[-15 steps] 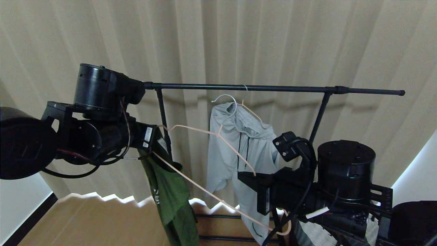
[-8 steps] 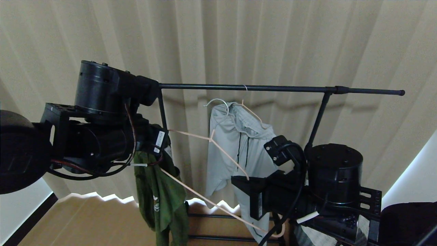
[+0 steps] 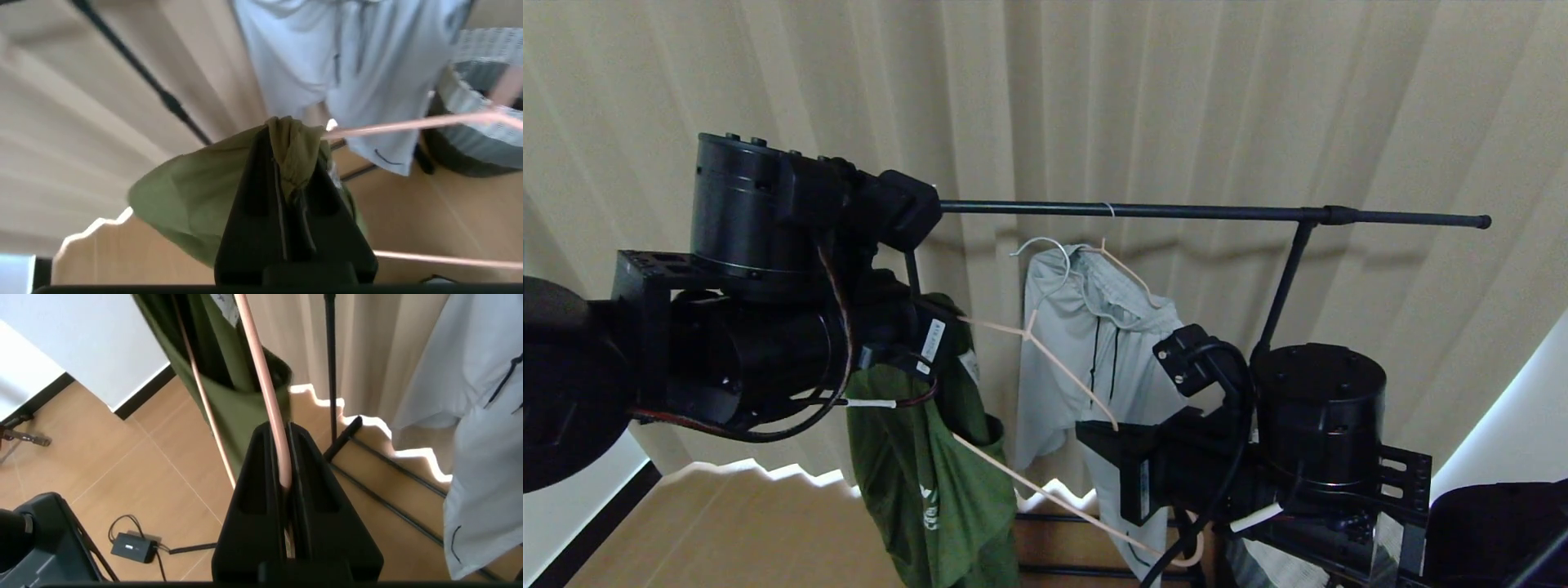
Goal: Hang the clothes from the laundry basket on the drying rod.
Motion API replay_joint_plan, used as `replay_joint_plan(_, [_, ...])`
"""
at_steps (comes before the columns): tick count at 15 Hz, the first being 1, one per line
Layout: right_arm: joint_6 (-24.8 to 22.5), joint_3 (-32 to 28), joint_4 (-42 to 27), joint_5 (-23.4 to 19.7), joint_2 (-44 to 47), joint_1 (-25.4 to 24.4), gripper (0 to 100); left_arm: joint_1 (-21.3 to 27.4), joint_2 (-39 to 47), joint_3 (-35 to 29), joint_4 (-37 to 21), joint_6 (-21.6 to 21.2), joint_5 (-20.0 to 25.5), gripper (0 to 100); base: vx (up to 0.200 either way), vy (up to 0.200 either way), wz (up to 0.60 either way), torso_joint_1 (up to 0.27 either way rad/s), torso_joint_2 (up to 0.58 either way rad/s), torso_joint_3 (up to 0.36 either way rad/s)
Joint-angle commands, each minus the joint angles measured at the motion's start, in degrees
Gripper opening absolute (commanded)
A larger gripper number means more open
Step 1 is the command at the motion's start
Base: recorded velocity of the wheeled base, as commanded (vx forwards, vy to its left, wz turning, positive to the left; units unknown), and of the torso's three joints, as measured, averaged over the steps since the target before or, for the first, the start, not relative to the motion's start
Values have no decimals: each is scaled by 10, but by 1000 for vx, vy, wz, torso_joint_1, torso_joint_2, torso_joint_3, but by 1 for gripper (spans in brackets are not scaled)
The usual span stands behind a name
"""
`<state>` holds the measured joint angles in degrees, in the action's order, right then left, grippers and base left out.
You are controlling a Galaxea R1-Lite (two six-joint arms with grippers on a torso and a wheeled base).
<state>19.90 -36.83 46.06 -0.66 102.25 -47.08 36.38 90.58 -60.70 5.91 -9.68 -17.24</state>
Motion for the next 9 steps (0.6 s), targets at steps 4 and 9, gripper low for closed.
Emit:
replay_joint_plan(4, [2,13,1,3,5,4,0,63,18,0,31,-2,1,0,0,0,0,0,0,0])
replay_joint_plan(9, [0,4,1,0,8,8,0,65,23,-7,32,-15,4,0,0,0,0,0,0,0])
